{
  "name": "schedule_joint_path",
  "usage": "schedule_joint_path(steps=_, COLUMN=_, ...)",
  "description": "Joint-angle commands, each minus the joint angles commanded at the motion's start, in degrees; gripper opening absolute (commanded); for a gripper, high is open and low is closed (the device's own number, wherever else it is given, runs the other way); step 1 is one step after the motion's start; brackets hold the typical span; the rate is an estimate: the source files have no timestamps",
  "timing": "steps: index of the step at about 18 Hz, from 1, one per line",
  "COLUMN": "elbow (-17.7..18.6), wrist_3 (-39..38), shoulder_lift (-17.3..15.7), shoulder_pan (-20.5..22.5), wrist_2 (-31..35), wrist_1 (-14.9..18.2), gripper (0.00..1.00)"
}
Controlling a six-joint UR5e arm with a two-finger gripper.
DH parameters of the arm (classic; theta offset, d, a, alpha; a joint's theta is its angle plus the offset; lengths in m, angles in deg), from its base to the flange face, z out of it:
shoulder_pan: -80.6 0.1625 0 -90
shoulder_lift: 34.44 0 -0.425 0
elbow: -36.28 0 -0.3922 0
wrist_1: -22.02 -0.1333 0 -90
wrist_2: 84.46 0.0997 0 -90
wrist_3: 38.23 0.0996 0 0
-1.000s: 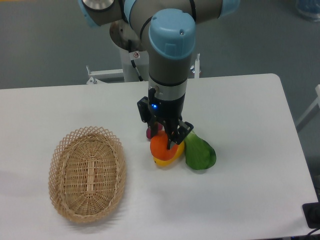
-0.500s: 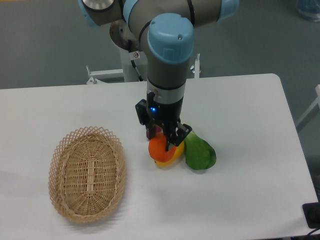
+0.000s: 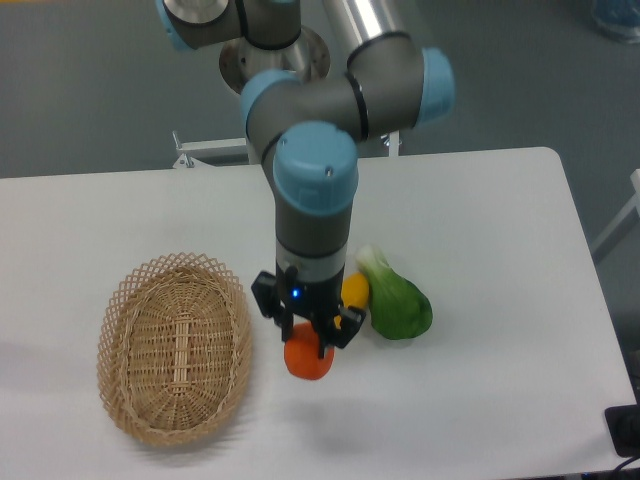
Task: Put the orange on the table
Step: 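Lift the orange and move it away from the pear toward the basket, then lower the held orange onto the table beside the basket and release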
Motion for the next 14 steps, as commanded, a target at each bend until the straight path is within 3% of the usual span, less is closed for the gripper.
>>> schedule_joint_path(steps=2, elbow=1.67, wrist_3=0.09, shoulder_lift=1.85, shoulder_pan=0.00, wrist_2=0.35, wrist_1=-4.14, gripper=0.38)
schedule_joint_path(steps=3, elbow=2.37, wrist_3=0.09, shoulder_lift=2.12, shoulder_pan=0.00, wrist_2=0.35, wrist_1=-4.50, gripper=0.38)
schedule_joint_path(steps=14, elbow=8.00, wrist_3=4.31, shoulder_lift=2.12, shoulder_pan=0.00, wrist_2=1.32, wrist_1=-4.68, gripper=0.38)
